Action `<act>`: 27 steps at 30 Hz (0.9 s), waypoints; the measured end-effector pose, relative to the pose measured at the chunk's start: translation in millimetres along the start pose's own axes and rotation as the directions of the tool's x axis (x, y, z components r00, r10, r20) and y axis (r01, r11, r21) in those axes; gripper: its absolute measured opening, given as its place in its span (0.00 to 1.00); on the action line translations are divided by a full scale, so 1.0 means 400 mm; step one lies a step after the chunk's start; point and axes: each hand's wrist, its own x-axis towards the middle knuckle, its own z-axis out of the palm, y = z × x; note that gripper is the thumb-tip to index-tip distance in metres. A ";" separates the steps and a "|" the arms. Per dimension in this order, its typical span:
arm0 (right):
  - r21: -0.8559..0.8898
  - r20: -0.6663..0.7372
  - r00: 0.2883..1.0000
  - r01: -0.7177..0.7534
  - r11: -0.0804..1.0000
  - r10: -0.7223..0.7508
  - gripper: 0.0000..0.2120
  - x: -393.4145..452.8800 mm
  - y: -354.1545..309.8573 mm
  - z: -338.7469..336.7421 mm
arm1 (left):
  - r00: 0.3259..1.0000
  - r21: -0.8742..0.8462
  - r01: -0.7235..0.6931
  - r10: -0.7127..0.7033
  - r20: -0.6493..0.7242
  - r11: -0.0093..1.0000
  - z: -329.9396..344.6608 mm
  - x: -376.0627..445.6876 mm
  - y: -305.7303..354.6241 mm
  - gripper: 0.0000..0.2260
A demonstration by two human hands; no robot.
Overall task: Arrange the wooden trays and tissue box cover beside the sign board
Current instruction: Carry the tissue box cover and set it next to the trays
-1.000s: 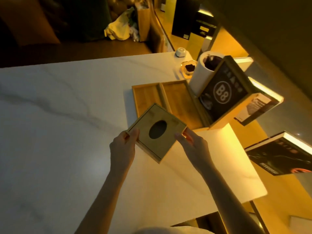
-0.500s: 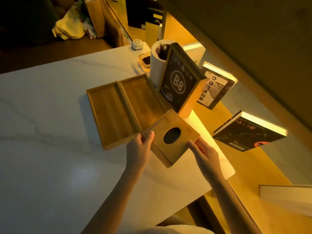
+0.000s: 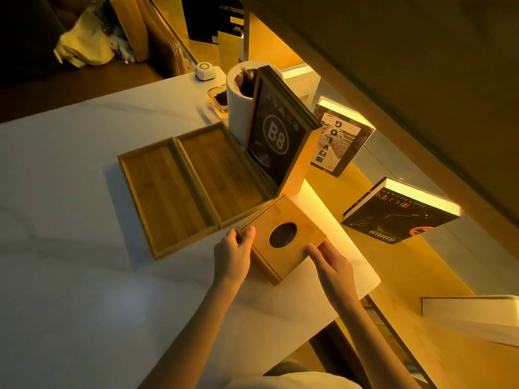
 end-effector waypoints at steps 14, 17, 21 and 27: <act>-0.057 0.002 1.000 -0.012 0.998 0.012 0.46 0.008 0.015 0.003 | 0.995 0.051 0.081 -0.085 0.061 0.995 0.012 -0.015 -0.013 0.17; -0.321 -0.082 0.992 0.063 0.945 -0.094 0.38 0.002 0.015 0.009 | 0.999 0.184 -0.025 0.017 0.043 0.983 0.024 -0.052 -0.022 0.31; -0.623 0.062 0.962 0.246 0.743 -0.267 0.30 -0.015 0.039 0.021 | 0.974 0.425 -0.224 0.204 0.093 0.877 0.045 -0.104 -0.035 0.35; -0.662 0.066 0.974 0.207 0.720 -0.218 0.35 -0.036 0.050 0.040 | 0.972 0.534 -0.234 0.186 0.144 0.813 0.050 -0.089 -0.045 0.38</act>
